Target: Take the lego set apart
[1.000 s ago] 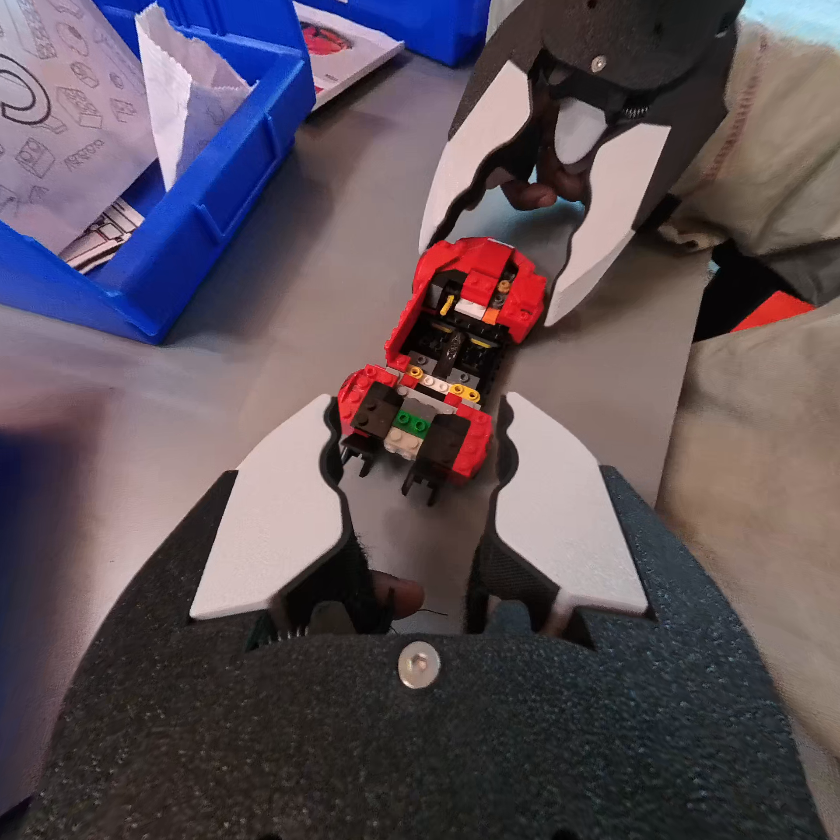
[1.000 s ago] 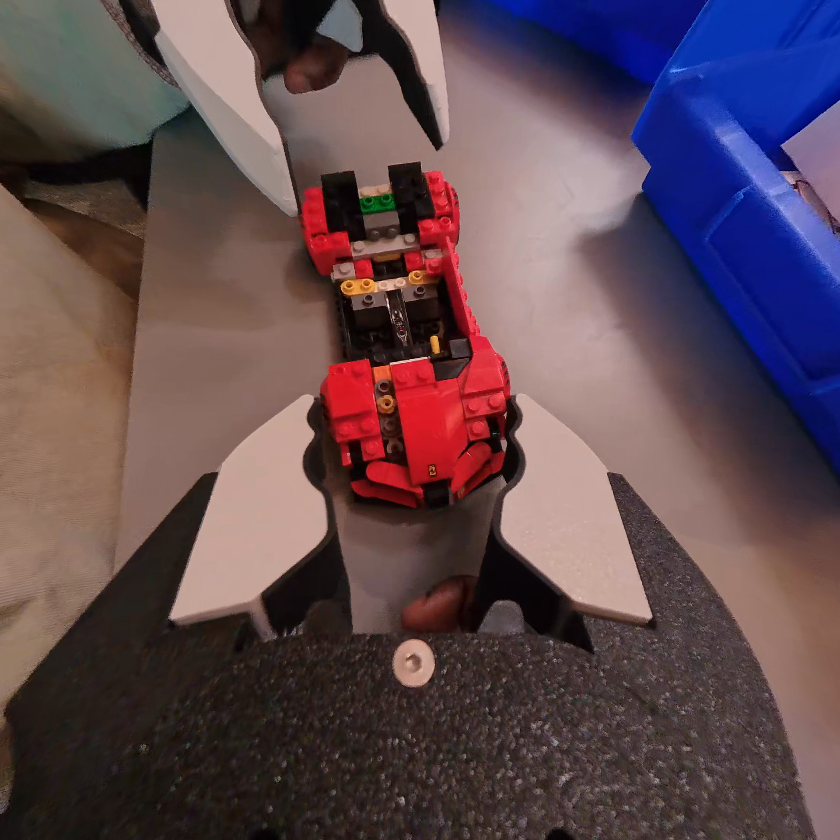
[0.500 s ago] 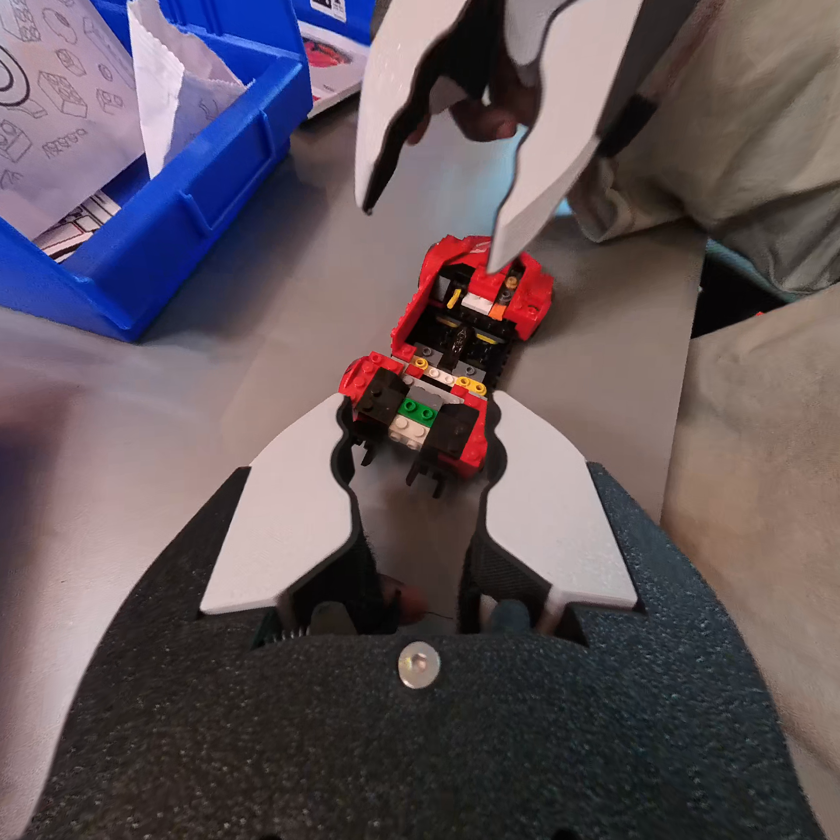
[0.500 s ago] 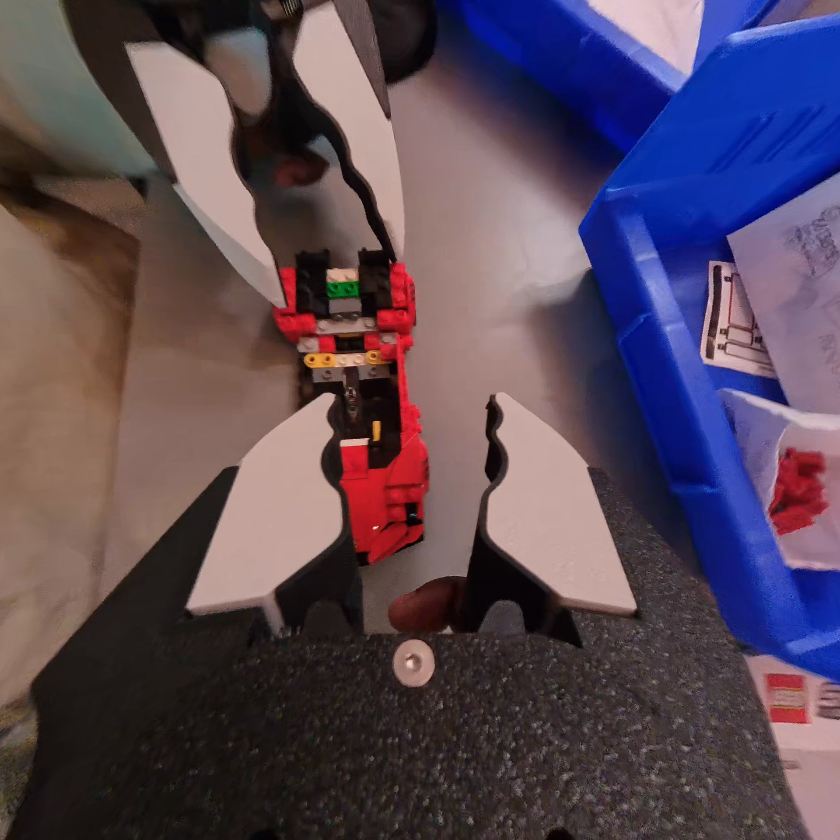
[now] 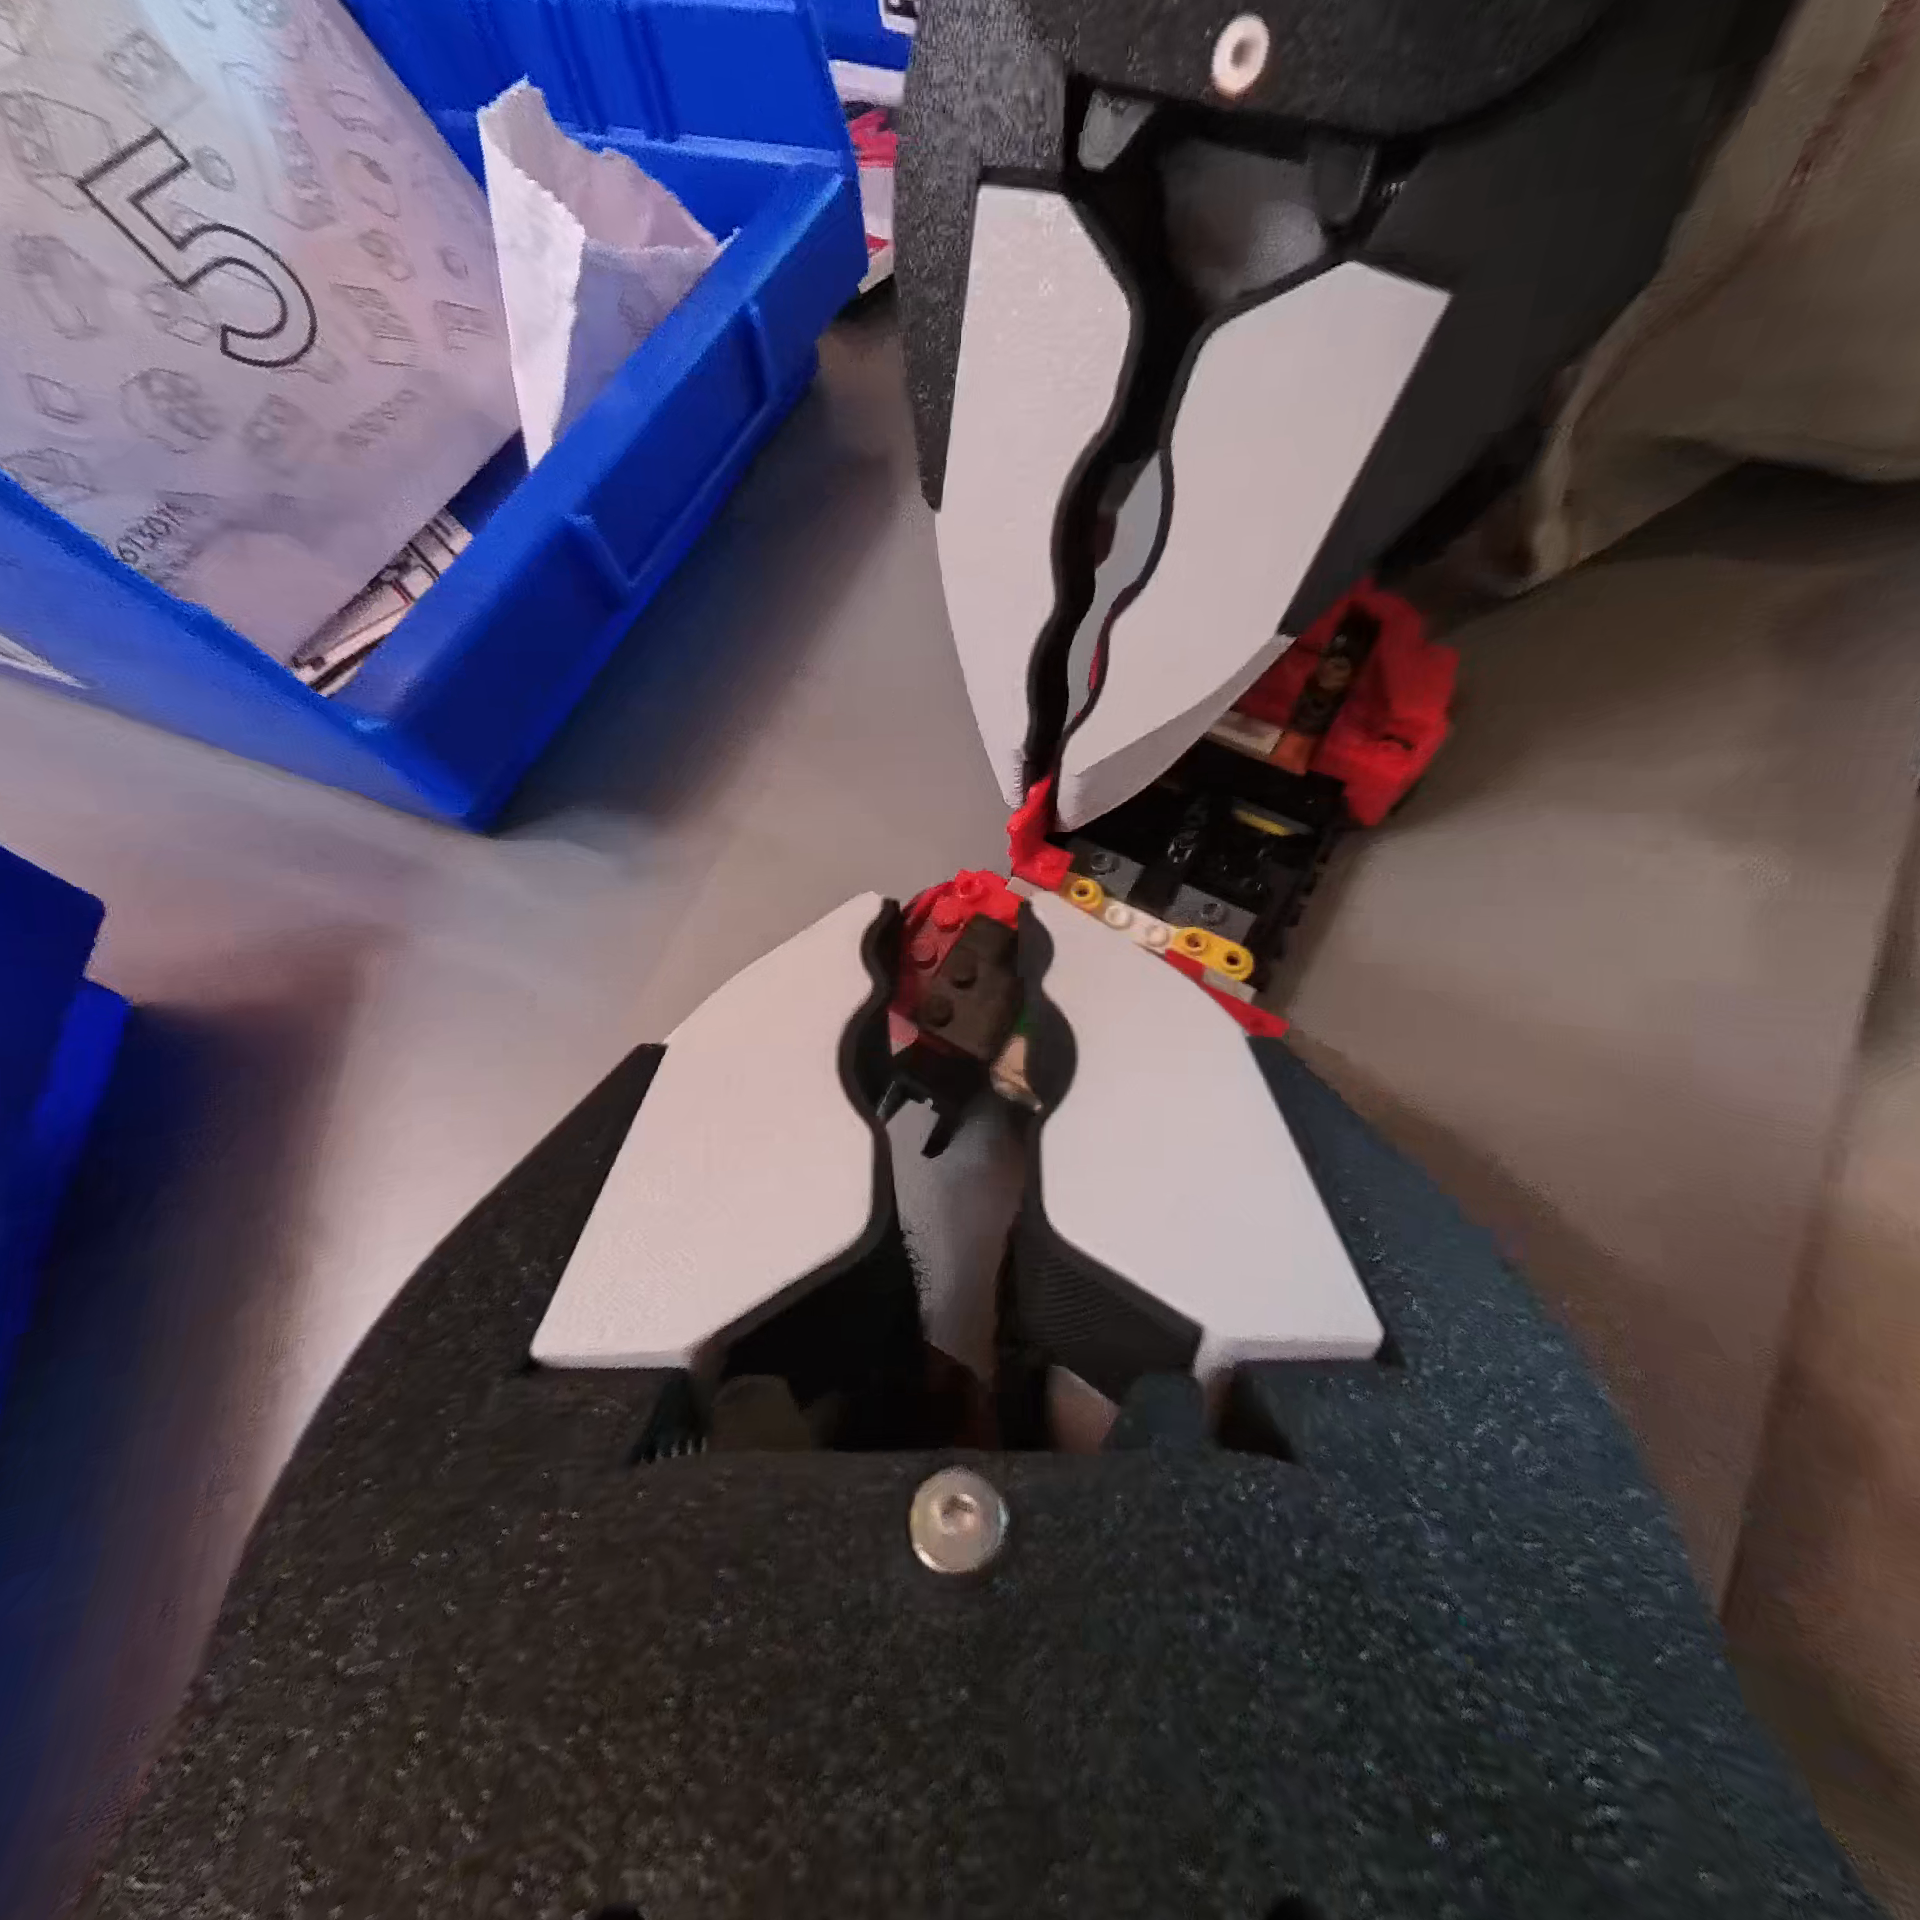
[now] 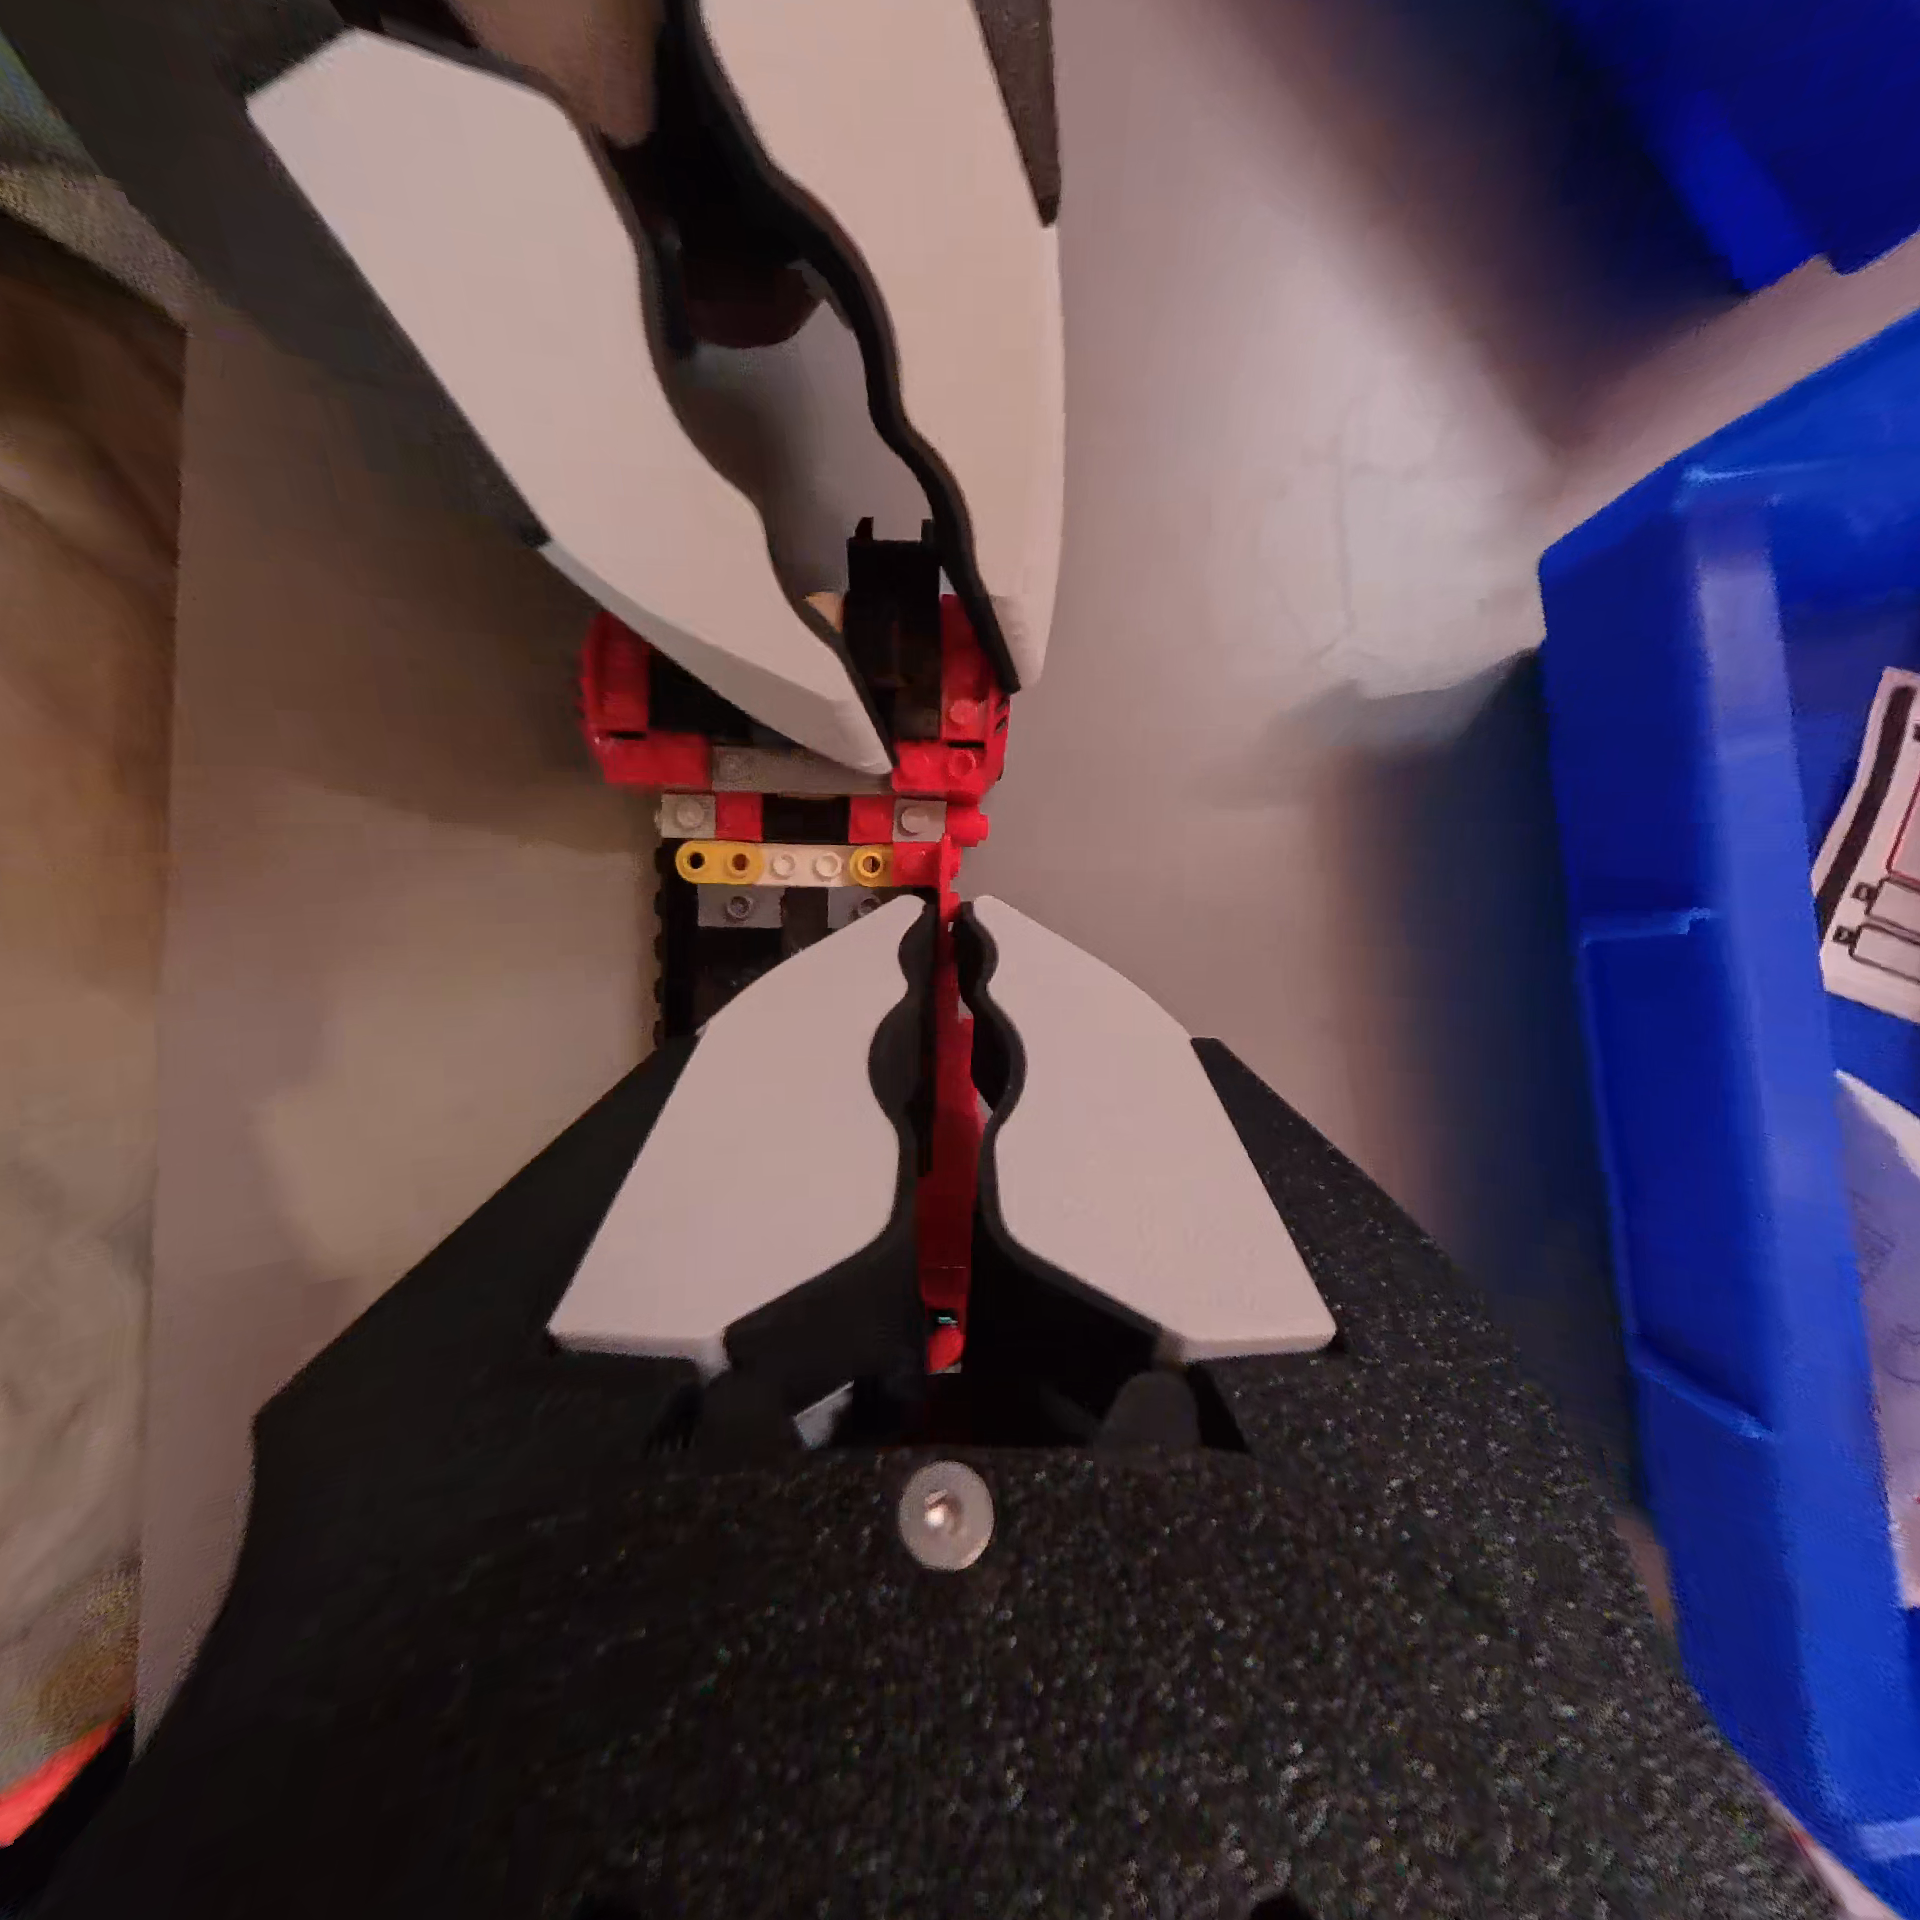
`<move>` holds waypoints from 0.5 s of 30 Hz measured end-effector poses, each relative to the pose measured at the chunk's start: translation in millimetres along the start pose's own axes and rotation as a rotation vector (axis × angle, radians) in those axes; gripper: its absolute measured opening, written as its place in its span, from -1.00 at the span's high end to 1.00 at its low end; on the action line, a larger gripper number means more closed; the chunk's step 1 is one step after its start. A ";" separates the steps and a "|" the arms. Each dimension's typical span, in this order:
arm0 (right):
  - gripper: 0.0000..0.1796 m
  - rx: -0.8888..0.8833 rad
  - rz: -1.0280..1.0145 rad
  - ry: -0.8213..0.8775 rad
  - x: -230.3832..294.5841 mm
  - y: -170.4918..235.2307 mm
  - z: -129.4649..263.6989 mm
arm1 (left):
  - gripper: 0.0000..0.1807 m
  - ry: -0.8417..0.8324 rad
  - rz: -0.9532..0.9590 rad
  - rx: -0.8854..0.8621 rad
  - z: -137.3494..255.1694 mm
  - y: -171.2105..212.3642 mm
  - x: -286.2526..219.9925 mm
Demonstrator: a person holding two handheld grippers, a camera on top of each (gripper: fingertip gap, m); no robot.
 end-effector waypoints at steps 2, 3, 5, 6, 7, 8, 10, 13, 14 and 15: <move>0.96 -0.060 -0.062 0.032 0.7 1.0 -0.4 | 0.77 -0.009 -0.014 0.000 0.3 1.0 -0.1; 0.96 -0.088 -0.094 0.049 1.1 1.9 -0.4 | 0.76 -0.016 -0.022 0.000 0.1 1.1 -0.4; 0.96 -0.139 -0.156 0.081 1.9 3.6 -0.2 | 0.76 -0.027 -0.037 -0.001 -0.4 1.2 -1.2; 0.96 -0.150 -0.174 0.098 2.4 4.3 0.1 | 0.76 -0.031 -0.041 -0.002 -0.7 1.2 -1.6; 0.95 -0.153 -0.188 0.118 2.8 4.5 0.2 | 0.76 -0.035 -0.045 -0.001 -0.9 1.2 -1.7; 0.95 -0.154 -0.195 0.140 3.4 4.1 0.0 | 0.76 -0.038 -0.048 0.000 -0.9 1.2 -1.7; 0.95 -0.158 -0.211 0.175 4.4 3.8 -0.3 | 0.76 -0.040 -0.050 -0.001 -0.5 1.4 -1.6; 0.94 -0.180 -0.163 0.235 5.9 4.1 -0.6 | 0.76 -0.055 -0.066 0.002 -0.4 1.5 -2.4; 0.94 -0.188 -0.152 0.263 6.6 4.2 -0.8 | 0.76 -0.060 -0.073 0.002 -0.3 1.5 -2.6; 0.94 -0.194 -0.149 0.292 7.5 4.3 -0.9 | 0.76 -0.063 -0.075 0.002 -0.1 1.6 -2.7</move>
Point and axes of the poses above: each gripper's, where its closed fingertips meet, z back along the fingers, y out of its underside, x = y × z across the jaws, the point moved 4 cm from there along z, back along the fingers, and after that the axes turned 1 degree about -z, right-handed, at the moved point
